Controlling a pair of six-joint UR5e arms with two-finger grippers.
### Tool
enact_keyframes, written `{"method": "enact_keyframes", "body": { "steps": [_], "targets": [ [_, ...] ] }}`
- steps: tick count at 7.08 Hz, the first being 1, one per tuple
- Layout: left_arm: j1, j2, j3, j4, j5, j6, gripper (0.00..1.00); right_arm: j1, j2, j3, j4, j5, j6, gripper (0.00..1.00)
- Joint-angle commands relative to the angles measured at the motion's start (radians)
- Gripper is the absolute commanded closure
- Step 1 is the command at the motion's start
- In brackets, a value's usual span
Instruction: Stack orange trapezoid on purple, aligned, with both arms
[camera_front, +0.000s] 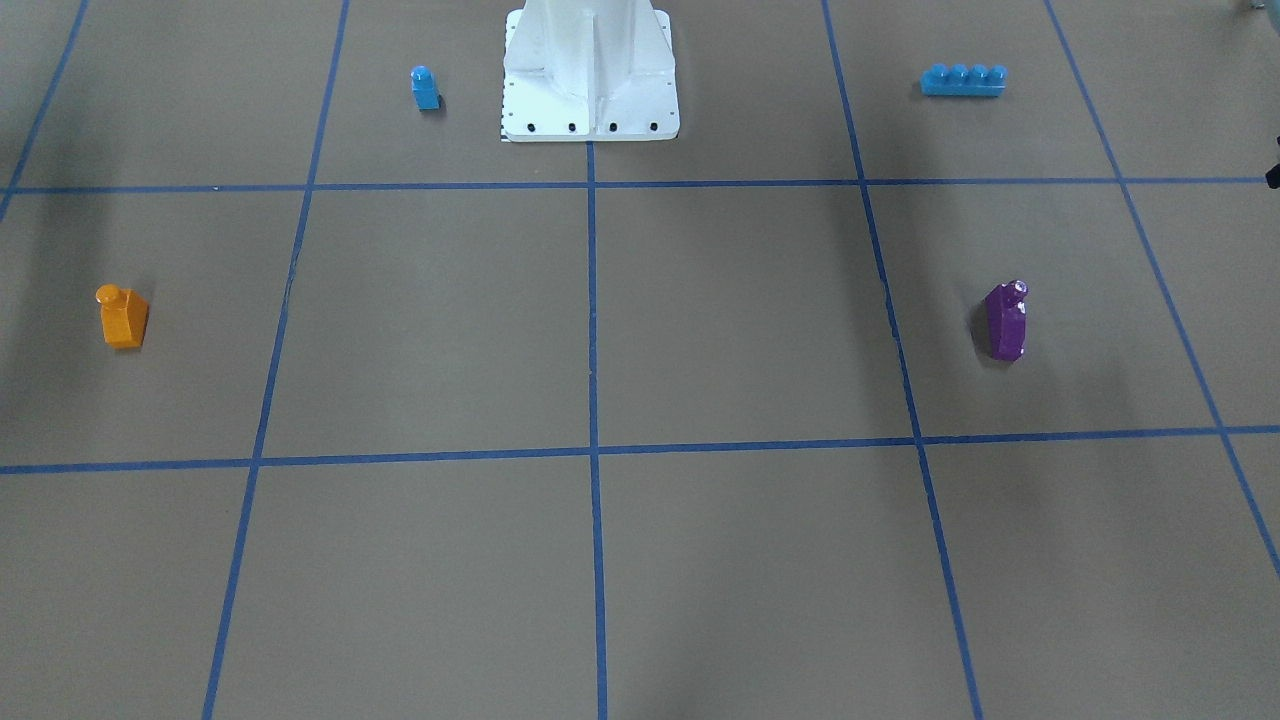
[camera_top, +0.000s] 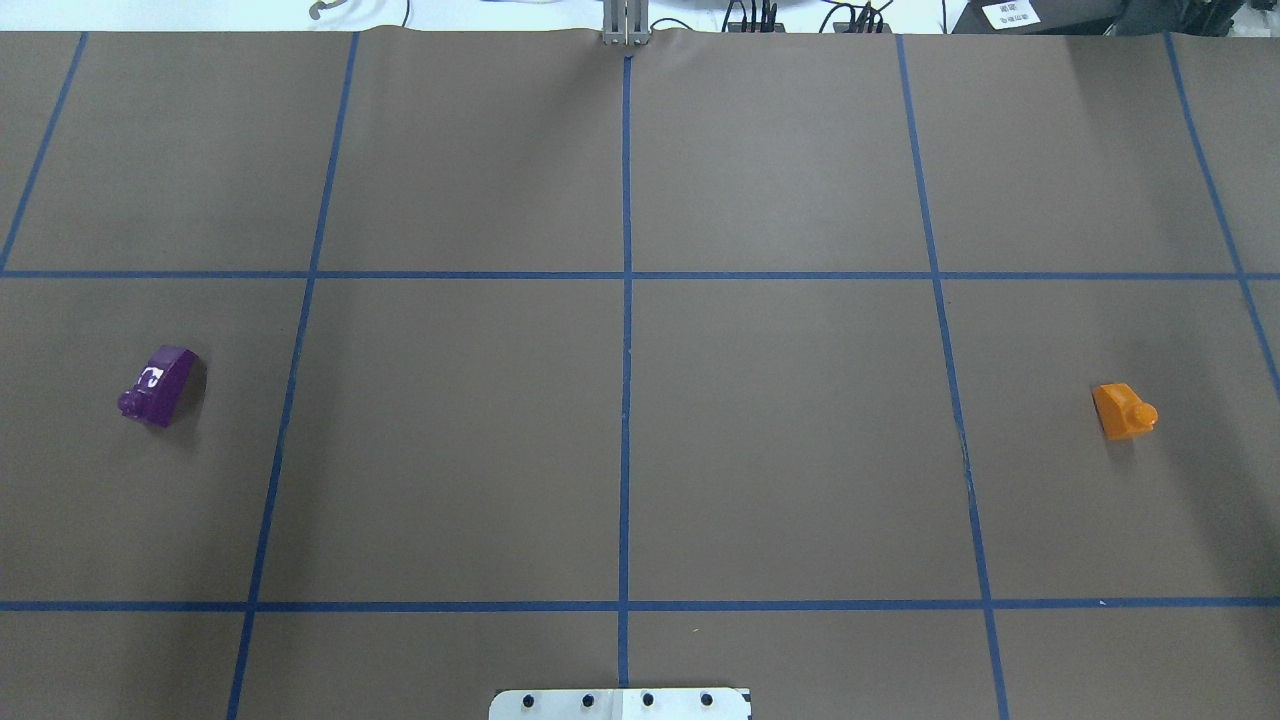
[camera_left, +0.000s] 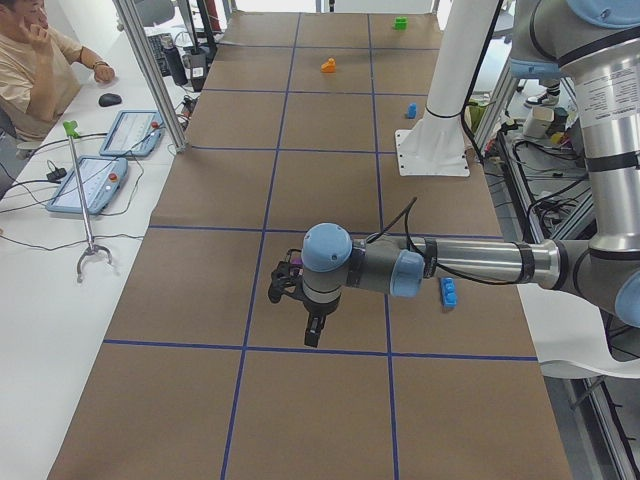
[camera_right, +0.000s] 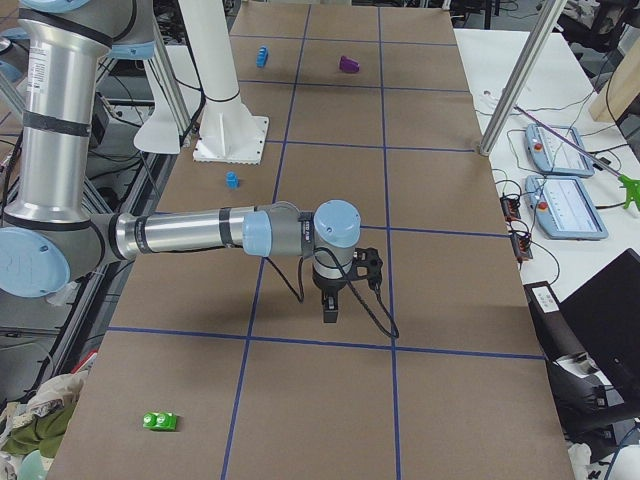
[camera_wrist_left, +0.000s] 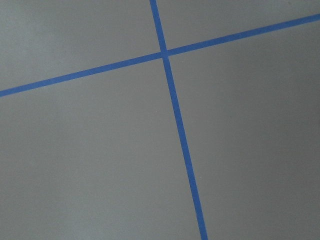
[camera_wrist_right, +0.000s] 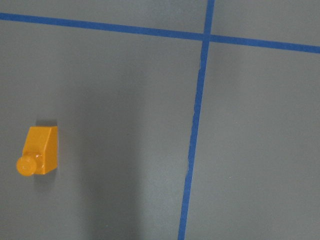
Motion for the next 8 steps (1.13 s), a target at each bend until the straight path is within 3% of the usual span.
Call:
{"method": "enact_keyframes", "body": {
  "steps": [1, 7, 8],
  "targets": [
    [-0.002, 0.001, -0.016, 0.000, -0.006, 0.003, 0.00, -0.001, -0.002, -0.001, 0.000, 0.002, 0.001, 0.00],
    [0.009, 0.018, 0.001, -0.035, -0.052, -0.079, 0.00, -0.001, 0.041, 0.008, 0.002, 0.003, 0.001, 0.00],
    [0.076, 0.007, 0.004, -0.061, -0.056, -0.081, 0.00, -0.001, 0.052, 0.011, 0.002, 0.003, 0.001, 0.00]
  ]
}}
